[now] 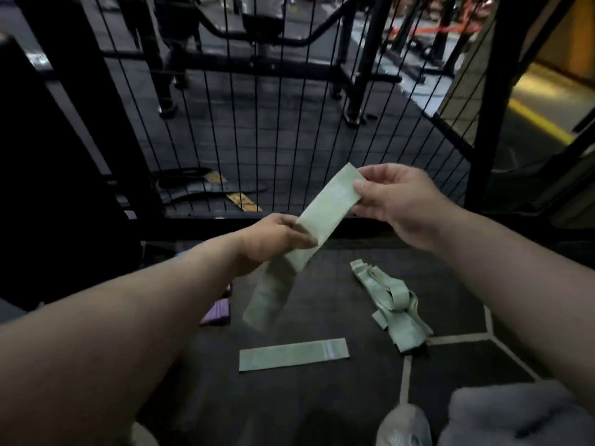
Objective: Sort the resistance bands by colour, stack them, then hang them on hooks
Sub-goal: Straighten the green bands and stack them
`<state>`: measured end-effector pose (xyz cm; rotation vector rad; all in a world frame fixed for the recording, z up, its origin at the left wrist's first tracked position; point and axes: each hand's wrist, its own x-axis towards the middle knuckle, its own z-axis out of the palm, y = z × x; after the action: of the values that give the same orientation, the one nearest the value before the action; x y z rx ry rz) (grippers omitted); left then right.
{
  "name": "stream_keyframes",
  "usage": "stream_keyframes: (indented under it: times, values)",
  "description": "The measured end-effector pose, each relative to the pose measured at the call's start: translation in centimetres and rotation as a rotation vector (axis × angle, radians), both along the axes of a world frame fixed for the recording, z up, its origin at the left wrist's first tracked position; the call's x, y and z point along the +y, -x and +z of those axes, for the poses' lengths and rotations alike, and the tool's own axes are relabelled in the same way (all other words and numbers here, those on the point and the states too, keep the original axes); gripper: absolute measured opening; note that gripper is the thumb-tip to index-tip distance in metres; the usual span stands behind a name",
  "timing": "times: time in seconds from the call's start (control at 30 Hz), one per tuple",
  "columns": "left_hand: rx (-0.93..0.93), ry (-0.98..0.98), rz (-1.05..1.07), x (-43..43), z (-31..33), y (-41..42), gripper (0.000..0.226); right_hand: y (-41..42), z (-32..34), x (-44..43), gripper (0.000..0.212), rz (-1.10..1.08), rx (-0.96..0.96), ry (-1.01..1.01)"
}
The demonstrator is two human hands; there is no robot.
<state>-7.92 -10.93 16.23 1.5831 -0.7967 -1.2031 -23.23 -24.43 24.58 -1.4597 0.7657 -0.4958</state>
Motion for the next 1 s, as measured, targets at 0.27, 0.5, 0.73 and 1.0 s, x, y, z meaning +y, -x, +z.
stream_keyframes:
  times: [0.27, 0.5, 0.73, 1.0]
  values:
    - [0.119, -0.02, -0.203, 4.5, 5.4, -0.2, 0.014, 2.7, 0.6, 0.4, 0.01, -0.163, -0.185, -0.134]
    - [0.237, -0.021, 0.068, 3.9, 4.5, 0.2, 0.013, 2.5, -0.4, -1.8, 0.021, -0.108, 0.062, -0.348]
    - [0.386, 0.068, 0.414, 0.1, 3.0, 3.2, 0.027, 0.5, -1.8, 4.8, 0.039, 0.424, 0.33, -0.27]
    - [0.313, -0.032, 0.526, 0.7, 3.1, 3.1, 0.026, -0.8, -2.4, 3.7, 0.018, 0.123, 0.318, 0.183]
